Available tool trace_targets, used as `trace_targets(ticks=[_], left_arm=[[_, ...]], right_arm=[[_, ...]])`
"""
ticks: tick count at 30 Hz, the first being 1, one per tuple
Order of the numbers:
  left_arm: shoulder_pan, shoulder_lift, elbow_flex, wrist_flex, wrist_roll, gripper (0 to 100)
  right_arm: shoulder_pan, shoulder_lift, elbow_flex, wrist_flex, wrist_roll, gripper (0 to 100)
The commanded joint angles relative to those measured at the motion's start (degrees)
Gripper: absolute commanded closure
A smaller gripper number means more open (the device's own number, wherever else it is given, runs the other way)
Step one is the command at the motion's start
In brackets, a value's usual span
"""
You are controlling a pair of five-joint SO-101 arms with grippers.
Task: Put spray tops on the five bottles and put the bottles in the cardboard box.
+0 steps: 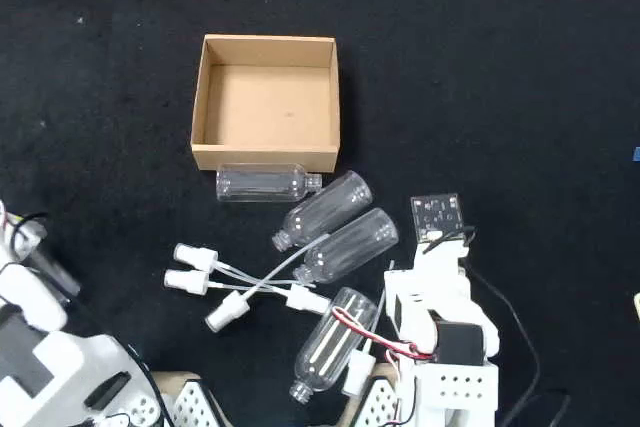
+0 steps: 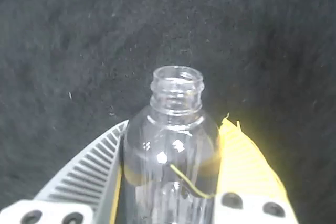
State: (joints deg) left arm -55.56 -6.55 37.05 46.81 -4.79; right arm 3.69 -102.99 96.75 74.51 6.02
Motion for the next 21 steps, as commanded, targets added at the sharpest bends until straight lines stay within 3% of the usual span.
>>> trace_targets(ticks=[1, 6, 10, 15, 21], left_arm=[[-0.92, 2.90, -9.10, 7.38, -18.46, 78], [-0.66, 7.82, -15.43, 14.33, -32.26, 78], [-0.66, 11.52, -20.70, 18.55, -33.49, 77], [-1.01, 15.21, -27.47, 24.97, -36.22, 61], [-1.36, 15.56, -29.32, 28.22, -42.29, 63]], right_arm=[[0.88, -5.41, -0.40, 0.26, 0.44, 98.7], [0.88, -5.41, -0.40, 0.26, 0.44, 98.7], [0.88, -5.41, -0.40, 0.26, 0.44, 98.7], [0.88, -5.41, -0.40, 0.26, 0.44, 98.7], [0.88, -5.41, -0.40, 0.26, 0.44, 98.7]])
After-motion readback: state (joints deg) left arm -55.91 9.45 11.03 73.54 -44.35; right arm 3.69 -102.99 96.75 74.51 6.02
